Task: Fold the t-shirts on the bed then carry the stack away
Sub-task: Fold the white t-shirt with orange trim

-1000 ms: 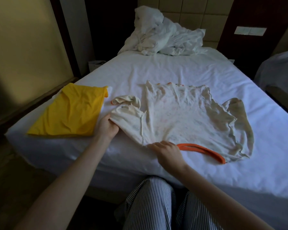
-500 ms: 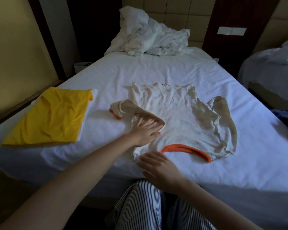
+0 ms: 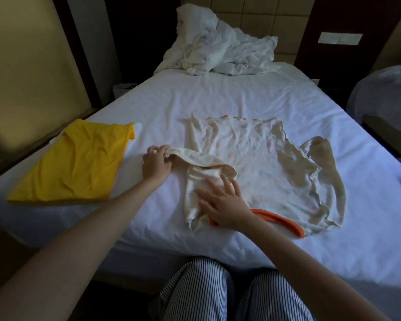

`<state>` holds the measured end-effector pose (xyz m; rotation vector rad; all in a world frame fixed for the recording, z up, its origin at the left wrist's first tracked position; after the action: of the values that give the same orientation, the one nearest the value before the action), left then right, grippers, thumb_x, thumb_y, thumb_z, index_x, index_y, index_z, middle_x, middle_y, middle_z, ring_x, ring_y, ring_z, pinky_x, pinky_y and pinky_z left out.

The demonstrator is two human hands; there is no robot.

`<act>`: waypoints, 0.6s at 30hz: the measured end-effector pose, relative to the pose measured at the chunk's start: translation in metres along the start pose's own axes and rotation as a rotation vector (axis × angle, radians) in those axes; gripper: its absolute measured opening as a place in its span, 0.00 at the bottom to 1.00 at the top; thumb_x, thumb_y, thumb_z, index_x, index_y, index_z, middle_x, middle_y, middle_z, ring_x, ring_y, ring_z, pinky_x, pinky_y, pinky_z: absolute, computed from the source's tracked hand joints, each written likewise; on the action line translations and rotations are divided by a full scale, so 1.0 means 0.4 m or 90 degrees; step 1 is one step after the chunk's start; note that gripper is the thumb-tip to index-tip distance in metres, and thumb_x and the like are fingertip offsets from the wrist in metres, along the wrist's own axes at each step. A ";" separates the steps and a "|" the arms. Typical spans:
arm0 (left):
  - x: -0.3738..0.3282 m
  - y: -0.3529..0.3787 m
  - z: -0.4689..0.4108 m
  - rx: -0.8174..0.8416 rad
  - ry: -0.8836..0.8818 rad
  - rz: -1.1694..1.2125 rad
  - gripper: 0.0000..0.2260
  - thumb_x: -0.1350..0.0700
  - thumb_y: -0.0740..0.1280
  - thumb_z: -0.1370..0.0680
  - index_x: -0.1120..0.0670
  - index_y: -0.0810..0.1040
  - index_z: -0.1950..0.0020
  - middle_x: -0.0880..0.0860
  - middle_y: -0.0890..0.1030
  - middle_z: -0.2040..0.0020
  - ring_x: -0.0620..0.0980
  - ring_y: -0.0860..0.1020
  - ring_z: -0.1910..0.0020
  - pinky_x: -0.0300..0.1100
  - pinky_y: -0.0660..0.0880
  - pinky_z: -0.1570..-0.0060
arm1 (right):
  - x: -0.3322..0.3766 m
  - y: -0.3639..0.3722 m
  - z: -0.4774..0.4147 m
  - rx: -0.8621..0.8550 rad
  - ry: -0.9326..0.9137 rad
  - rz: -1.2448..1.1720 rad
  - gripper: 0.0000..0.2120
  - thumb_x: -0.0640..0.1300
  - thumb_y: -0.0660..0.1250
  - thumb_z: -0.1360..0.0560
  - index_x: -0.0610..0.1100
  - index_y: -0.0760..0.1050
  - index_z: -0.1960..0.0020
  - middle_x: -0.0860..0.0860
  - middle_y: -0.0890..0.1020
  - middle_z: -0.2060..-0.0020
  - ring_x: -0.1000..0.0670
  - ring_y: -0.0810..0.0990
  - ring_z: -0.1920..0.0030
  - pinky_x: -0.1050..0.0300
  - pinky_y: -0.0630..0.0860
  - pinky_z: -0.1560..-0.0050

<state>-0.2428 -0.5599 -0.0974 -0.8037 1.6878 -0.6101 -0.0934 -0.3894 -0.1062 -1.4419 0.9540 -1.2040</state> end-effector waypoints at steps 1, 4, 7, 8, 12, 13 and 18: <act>-0.001 -0.003 -0.016 0.019 0.029 -0.013 0.18 0.60 0.66 0.26 0.55 0.75 0.36 0.60 0.69 0.35 0.63 0.71 0.39 0.51 0.70 0.41 | -0.002 0.008 0.000 0.023 -0.010 0.011 0.41 0.68 0.30 0.37 0.63 0.51 0.26 0.54 0.47 0.23 0.41 0.39 0.25 0.44 0.35 0.29; -0.035 -0.020 -0.059 0.057 0.098 -0.056 0.09 0.58 0.65 0.24 0.60 0.79 0.47 0.62 0.77 0.44 0.62 0.77 0.46 0.49 0.72 0.51 | -0.010 0.024 0.007 0.060 -0.028 0.053 0.40 0.68 0.30 0.37 0.64 0.47 0.26 0.51 0.46 0.23 0.39 0.40 0.25 0.43 0.37 0.28; -0.121 -0.058 -0.131 0.007 0.060 -0.003 0.15 0.49 0.59 0.20 0.59 0.79 0.50 0.62 0.81 0.49 0.62 0.79 0.49 0.50 0.76 0.52 | -0.012 0.024 0.015 0.046 -0.044 0.078 0.36 0.67 0.33 0.34 0.64 0.49 0.26 0.48 0.48 0.23 0.36 0.44 0.25 0.43 0.37 0.28; -0.162 -0.066 -0.158 -0.022 0.054 0.013 0.17 0.48 0.58 0.19 0.59 0.79 0.50 0.61 0.81 0.49 0.61 0.80 0.50 0.50 0.77 0.52 | -0.011 0.026 0.017 0.033 -0.054 0.083 0.34 0.66 0.36 0.31 0.63 0.53 0.26 0.46 0.53 0.24 0.34 0.48 0.26 0.42 0.38 0.28; -0.384 -0.015 -0.240 -0.066 0.155 -0.092 0.13 0.55 0.56 0.20 0.59 0.78 0.50 0.59 0.77 0.45 0.60 0.77 0.48 0.45 0.69 0.57 | -0.011 0.028 0.021 -0.044 -0.069 0.178 0.23 0.62 0.51 0.26 0.62 0.69 0.33 0.44 0.75 0.35 0.34 0.73 0.37 0.38 0.60 0.37; -0.440 0.014 -0.253 -0.065 0.192 -0.126 0.11 0.56 0.57 0.21 0.59 0.78 0.50 0.58 0.76 0.44 0.59 0.76 0.47 0.45 0.68 0.57 | -0.009 0.030 0.021 -0.047 -0.069 0.178 0.22 0.62 0.51 0.25 0.62 0.68 0.34 0.44 0.75 0.35 0.35 0.74 0.37 0.37 0.60 0.37; -0.630 0.221 -0.255 0.019 0.408 -0.294 0.12 0.61 0.58 0.22 0.56 0.77 0.42 0.57 0.73 0.41 0.57 0.70 0.40 0.48 0.65 0.46 | -0.011 0.044 0.024 -0.089 -0.085 0.147 0.21 0.62 0.51 0.26 0.64 0.66 0.33 0.45 0.74 0.34 0.36 0.72 0.35 0.33 0.56 0.32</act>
<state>-0.3204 -0.3100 0.0174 -1.0578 2.0638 -1.3155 -0.0846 -0.3870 -0.1244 -1.4553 1.0963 -0.8766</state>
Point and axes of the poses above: each hand's wrist, its own z-axis away from the middle knuckle, its own y-axis out of the palm, x = y × z, the point moved 4 cm from there along -z, towards the middle knuckle
